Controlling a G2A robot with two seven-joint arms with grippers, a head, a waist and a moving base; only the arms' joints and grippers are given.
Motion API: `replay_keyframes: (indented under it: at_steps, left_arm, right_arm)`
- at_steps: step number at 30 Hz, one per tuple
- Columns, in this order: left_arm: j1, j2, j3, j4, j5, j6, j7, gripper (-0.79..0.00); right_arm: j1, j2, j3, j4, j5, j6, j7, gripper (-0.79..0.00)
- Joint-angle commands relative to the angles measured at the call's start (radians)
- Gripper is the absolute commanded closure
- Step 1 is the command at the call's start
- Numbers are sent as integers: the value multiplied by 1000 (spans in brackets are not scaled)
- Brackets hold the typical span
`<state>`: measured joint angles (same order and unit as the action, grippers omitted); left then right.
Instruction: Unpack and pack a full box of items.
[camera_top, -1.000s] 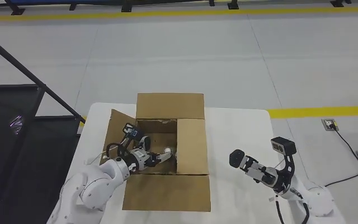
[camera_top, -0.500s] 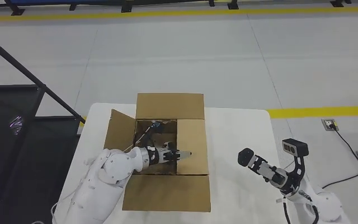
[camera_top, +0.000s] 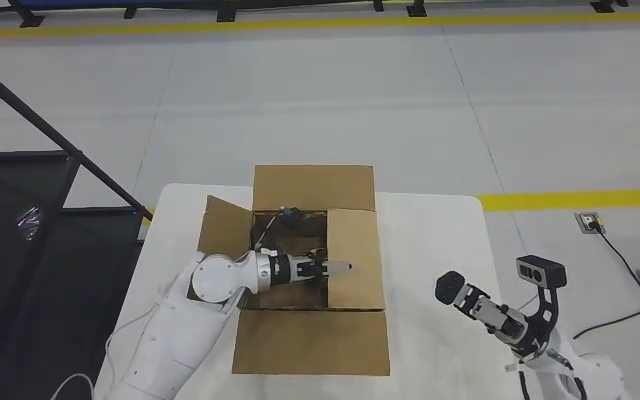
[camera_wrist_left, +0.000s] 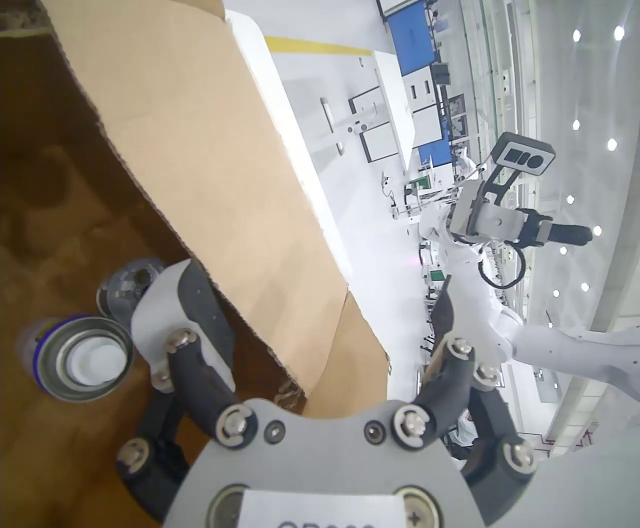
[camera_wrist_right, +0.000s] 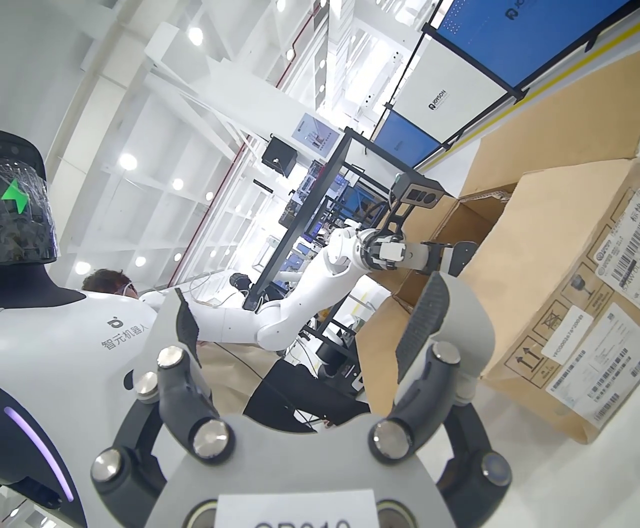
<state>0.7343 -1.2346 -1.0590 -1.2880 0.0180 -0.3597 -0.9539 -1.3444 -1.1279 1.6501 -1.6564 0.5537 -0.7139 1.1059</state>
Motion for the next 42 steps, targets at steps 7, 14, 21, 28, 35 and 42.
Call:
replay_keyframes:
  at_steps: [7,14,21,28,35,42]
  left_arm:
    - [31,9,-28,-73,-15,-3,33,-785]
    - [20,3,-12,-72,-48,-15,64,-785]
    - [10,-3,-5,-88,-69,-34,108,-785]
    - [-20,-12,29,-97,-44,-26,137,-785]
    - [-57,-27,72,-83,-38,-22,152,-785]
    - [-80,-37,100,-74,-29,-19,161,-785]
  right_arm:
    - [35,8,-20,38,-49,54,-9,-785]
    - [120,8,-59,175,-154,107,-93,-785]
    - [222,-6,-151,358,-241,116,-219,-785]
    - [317,-32,-270,554,-206,81,-237,-785]
    - [376,-47,-342,662,-147,62,-151,-785]
    - [401,-54,-351,707,-4,30,-54,-785]
